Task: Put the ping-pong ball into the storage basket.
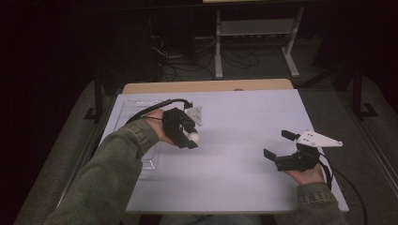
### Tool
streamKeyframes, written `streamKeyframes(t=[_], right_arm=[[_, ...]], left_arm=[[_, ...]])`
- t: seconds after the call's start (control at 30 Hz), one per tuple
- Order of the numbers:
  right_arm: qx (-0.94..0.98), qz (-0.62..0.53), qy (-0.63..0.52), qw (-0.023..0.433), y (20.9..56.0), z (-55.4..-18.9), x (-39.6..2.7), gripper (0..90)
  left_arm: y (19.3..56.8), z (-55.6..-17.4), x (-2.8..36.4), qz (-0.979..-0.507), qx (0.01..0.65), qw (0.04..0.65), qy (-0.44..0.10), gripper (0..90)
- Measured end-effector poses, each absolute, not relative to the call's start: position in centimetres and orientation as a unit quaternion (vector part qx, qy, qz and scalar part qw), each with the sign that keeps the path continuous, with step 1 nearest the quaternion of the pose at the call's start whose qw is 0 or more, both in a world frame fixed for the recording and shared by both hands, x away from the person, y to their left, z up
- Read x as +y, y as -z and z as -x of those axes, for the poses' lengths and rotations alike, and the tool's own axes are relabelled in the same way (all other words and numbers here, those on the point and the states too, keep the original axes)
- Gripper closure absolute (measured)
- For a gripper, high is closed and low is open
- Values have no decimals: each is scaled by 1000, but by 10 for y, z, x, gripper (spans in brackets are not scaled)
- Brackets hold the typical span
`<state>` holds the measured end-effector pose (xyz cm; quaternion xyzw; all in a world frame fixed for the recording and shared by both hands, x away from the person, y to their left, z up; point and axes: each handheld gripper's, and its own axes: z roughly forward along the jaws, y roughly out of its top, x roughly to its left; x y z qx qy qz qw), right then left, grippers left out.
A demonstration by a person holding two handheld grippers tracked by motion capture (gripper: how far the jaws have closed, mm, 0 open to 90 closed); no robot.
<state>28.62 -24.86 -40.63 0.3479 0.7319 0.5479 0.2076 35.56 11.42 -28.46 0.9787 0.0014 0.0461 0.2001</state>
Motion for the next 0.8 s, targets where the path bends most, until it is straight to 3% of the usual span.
streamKeyframes(t=[0.8], right_arm=[[740,-344,-539,206,407,-286,-245,0]], left_arm=[[248,-355,137,-982,6,177,-60,512]])
